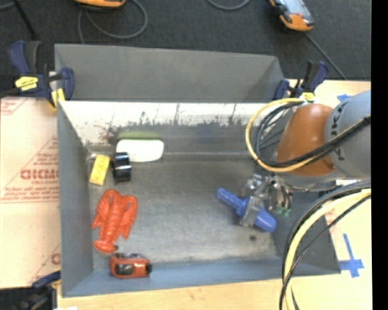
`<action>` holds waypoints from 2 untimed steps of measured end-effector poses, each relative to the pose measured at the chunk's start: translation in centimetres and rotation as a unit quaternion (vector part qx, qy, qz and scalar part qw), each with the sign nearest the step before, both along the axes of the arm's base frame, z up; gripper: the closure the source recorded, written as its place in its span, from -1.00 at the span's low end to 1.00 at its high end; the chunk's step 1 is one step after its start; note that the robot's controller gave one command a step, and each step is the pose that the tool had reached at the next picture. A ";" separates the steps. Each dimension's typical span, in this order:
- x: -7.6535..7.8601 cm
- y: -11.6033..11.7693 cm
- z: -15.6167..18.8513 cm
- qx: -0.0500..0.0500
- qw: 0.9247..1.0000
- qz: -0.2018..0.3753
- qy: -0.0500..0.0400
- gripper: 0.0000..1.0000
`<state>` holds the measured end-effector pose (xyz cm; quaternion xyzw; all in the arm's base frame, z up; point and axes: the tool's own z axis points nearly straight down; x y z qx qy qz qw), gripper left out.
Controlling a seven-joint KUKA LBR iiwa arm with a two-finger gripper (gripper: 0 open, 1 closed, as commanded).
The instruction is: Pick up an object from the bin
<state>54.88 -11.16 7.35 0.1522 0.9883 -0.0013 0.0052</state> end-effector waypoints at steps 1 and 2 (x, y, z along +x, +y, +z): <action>0.0 0.0 0.0 0.000 1.000 0.000 0.000 1.00; -0.1 0.0 0.5 0.001 1.000 0.000 0.002 1.00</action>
Offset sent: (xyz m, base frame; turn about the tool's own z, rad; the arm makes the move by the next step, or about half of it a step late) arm 0.0001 -0.0001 0.1095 0.0000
